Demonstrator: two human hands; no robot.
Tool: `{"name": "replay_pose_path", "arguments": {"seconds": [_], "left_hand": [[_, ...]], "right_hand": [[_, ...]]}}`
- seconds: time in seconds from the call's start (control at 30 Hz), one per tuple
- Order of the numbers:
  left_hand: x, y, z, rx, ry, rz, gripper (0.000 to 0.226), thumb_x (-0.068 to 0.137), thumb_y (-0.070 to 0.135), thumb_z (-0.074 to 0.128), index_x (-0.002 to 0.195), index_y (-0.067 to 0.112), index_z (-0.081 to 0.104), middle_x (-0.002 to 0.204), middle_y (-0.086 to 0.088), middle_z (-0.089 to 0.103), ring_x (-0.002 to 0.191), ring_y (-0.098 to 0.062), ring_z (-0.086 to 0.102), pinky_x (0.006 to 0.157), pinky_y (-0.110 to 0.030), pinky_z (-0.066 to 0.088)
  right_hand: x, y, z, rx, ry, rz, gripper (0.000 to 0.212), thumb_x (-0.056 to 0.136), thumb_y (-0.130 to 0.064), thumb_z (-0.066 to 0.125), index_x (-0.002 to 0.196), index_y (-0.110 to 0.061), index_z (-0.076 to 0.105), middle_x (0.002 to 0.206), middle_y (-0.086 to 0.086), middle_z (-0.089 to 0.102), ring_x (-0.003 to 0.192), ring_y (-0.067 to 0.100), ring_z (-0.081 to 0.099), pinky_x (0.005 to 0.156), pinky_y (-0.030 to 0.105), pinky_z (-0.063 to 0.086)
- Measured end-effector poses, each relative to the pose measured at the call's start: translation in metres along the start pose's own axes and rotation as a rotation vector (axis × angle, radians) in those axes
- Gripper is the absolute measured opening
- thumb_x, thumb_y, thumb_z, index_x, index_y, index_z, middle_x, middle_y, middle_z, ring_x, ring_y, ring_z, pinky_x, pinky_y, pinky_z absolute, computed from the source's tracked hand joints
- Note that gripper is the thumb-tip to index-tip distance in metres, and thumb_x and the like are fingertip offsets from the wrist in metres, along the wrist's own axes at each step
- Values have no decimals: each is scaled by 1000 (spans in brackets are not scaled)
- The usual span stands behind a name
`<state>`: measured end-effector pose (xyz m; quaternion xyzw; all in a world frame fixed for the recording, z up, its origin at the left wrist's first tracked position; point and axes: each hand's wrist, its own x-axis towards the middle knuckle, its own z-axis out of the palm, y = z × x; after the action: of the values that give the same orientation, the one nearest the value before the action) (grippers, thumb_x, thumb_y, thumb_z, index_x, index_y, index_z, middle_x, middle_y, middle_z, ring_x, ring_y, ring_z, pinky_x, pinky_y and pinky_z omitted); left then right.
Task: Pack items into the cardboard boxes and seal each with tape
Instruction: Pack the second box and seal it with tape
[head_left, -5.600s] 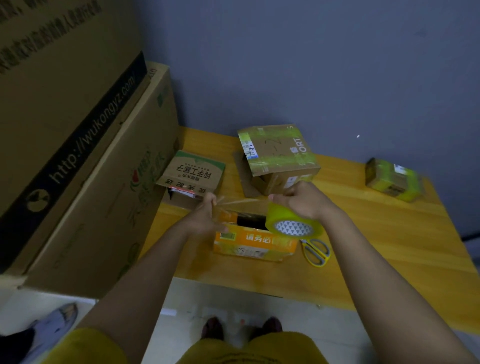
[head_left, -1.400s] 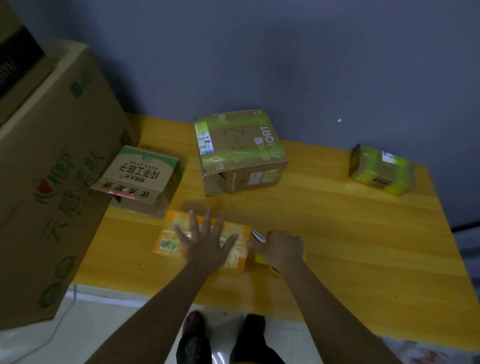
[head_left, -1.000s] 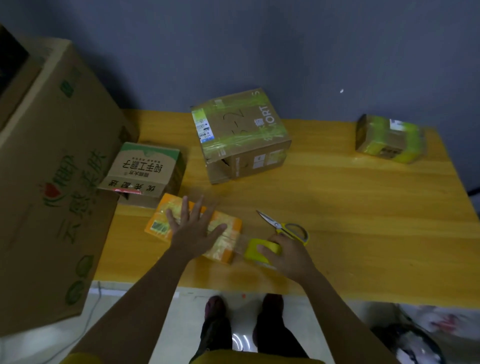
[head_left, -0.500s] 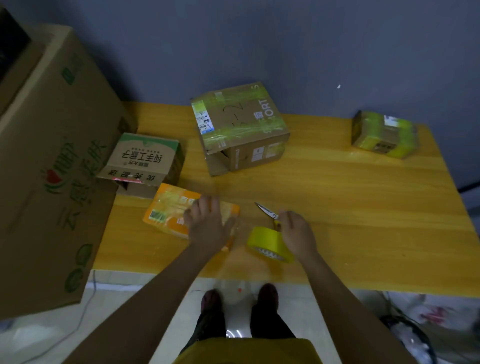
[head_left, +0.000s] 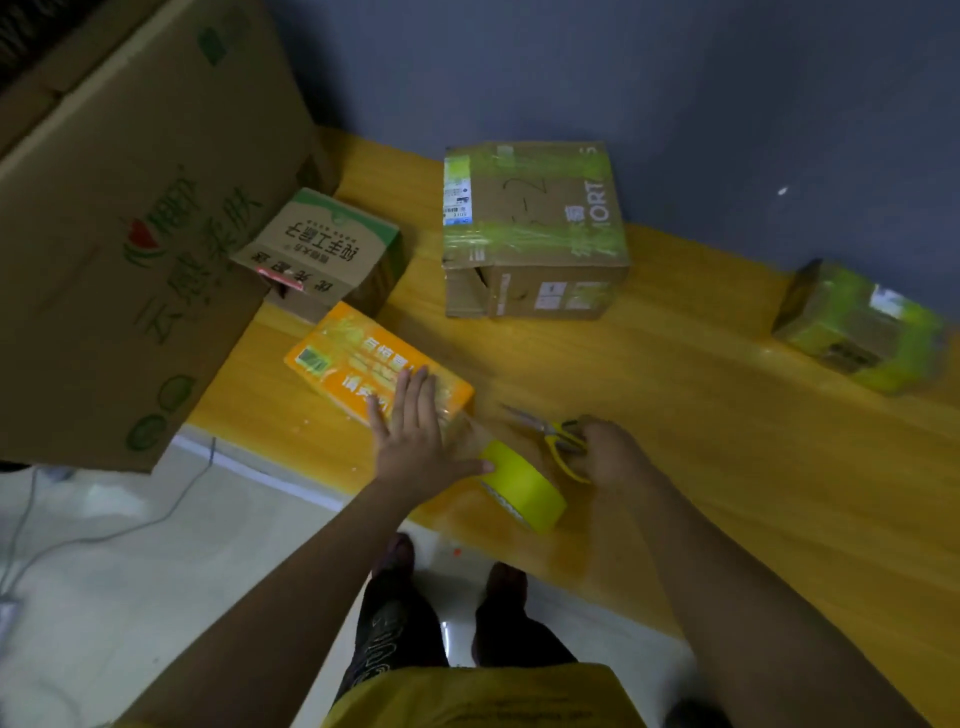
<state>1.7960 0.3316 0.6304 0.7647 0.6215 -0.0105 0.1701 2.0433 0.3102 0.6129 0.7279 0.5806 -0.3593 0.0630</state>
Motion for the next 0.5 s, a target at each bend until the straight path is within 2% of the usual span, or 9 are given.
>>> {"name": "replay_pose_path", "arguments": {"seconds": [0.07, 0.13, 0.17, 0.23, 0.3, 0.37, 0.4, 0.47, 0.5], "left_hand": [[-2, 0, 2, 11, -22, -6, 152, 35, 103, 0, 153, 8, 8, 162, -1, -1, 144, -15, -17, 113, -52, -15], [-5, 1, 3, 23, -24, -7, 151, 34, 103, -4, 154, 11, 3, 161, 1, -6, 143, -15, -21, 112, -53, -16], [-5, 1, 2, 23, -15, -7, 150, 35, 104, -4, 154, 12, 2, 161, 1, -6, 143, -16, -22, 113, -53, -15], [-5, 0, 3, 25, -22, -14, 149, 35, 104, -5, 154, 13, 1, 161, 2, -7, 142, -16, -23, 113, -53, -15], [-4, 1, 2, 36, -35, -18, 149, 33, 103, -7, 153, 15, -4, 161, 2, -11, 141, -15, -25, 112, -53, -16], [-3, 1, 0, 28, -45, -20, 150, 32, 103, -6, 153, 15, -6, 160, 3, -13, 141, -14, -26, 112, -53, -16], [-4, 2, 0, 18, -48, -21, 150, 32, 104, -5, 153, 15, -6, 160, 3, -13, 141, -14, -26, 112, -53, -16], [-4, 2, 1, 15, -53, -21, 149, 32, 104, -3, 153, 16, -8, 160, 3, -15, 142, -14, -26, 112, -53, -17], [-5, 2, 1, 14, -57, -20, 149, 32, 104, -2, 153, 17, -9, 160, 4, -17, 142, -14, -27, 112, -53, -17]], "right_hand": [[5, 1, -23, 158, -11, -65, 32, 81, -16, 69, 112, -12, 65, 111, 13, 67, 100, 24, 64, 74, 33, 46], [9, -5, -52, 168, -30, -125, 20, 81, -23, 74, 99, -17, 66, 98, 8, 67, 91, 21, 62, 70, 33, 44], [12, -10, -64, 108, -53, -151, 22, 80, -33, 76, 87, -17, 63, 88, 5, 63, 83, 21, 59, 65, 33, 41], [16, -25, -86, -83, -85, -192, 39, 83, -45, 72, 73, -13, 52, 74, 8, 53, 72, 24, 52, 58, 34, 32], [18, -42, -96, -267, -98, -246, 36, 93, -36, 62, 71, -10, 49, 72, 12, 49, 75, 30, 52, 59, 35, 31], [19, -56, -102, -375, -128, -286, 32, 95, -33, 60, 74, -10, 53, 74, 9, 49, 82, 32, 52, 64, 36, 38], [18, -62, -105, -405, -164, -284, 31, 92, -39, 63, 83, -10, 59, 82, 9, 55, 87, 32, 54, 69, 35, 43], [18, -68, -109, -483, -259, -227, 64, 78, -63, 67, 111, -8, 62, 107, 9, 61, 100, 30, 57, 82, 36, 50], [17, -71, -112, -556, -326, -186, 81, 70, -73, 65, 118, -8, 60, 114, 7, 61, 102, 29, 57, 87, 37, 50]]}}
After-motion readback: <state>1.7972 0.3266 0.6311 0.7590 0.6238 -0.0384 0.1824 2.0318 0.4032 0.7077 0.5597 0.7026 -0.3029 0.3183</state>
